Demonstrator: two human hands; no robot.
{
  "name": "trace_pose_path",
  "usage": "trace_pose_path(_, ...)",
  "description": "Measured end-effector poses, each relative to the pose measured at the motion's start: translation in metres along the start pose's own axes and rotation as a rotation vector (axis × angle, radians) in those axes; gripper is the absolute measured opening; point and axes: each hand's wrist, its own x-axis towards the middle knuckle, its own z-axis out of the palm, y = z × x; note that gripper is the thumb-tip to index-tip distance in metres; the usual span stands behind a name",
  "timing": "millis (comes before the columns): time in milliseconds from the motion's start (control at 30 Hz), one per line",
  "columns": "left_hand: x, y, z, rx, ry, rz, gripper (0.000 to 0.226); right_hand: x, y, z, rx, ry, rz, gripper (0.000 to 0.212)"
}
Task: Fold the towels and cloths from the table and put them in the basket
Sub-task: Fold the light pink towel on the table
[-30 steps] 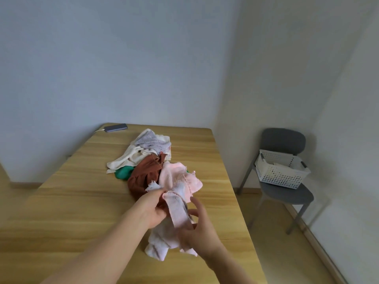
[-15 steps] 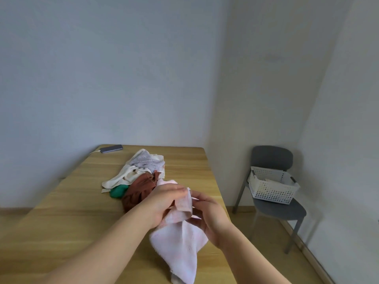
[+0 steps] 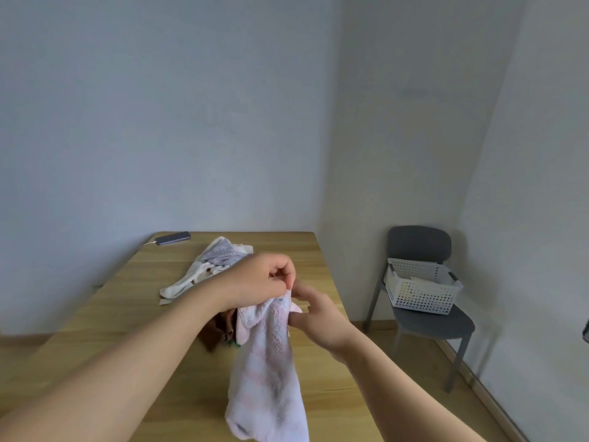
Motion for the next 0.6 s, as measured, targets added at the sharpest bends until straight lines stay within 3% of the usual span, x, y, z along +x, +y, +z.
trace_pose_path(100, -0.003, 0.004, -0.013, -0.012, 0.101, 0.043, 0.035, 0.005, -0.006, -0.006, 0.008, 0.071, 0.022, 0.019)
trace_pose_path(200, -0.006, 0.001, -0.027, -0.045, 0.213, 0.032, 0.036, 0.008, -0.006, -0.011, -0.115, 0.099, 0.078, 0.027)
trace_pose_path(300, -0.007, -0.007, -0.037, -0.118, 0.299, -0.006, 0.031, 0.007, 0.001, -0.014, -0.342, 0.007, 0.145, 0.036)
trace_pose_path(400, -0.008, -0.017, -0.042, -0.168, 0.363, -0.08, 0.032, 0.005, 0.009, -0.016, -0.503, 0.034, 0.207, 0.032)
trace_pose_path(533, -0.015, -0.029, -0.048, -0.2, 0.3, -0.143, 0.01, 0.009, 0.009, -0.021, -0.598, 0.227, 0.202, 0.011)
trace_pose_path(600, -0.019, -0.036, -0.054, -0.163, 0.19, -0.155, 0.022, 0.012, 0.008, -0.024, -0.576, 0.274, 0.191, 0.007)
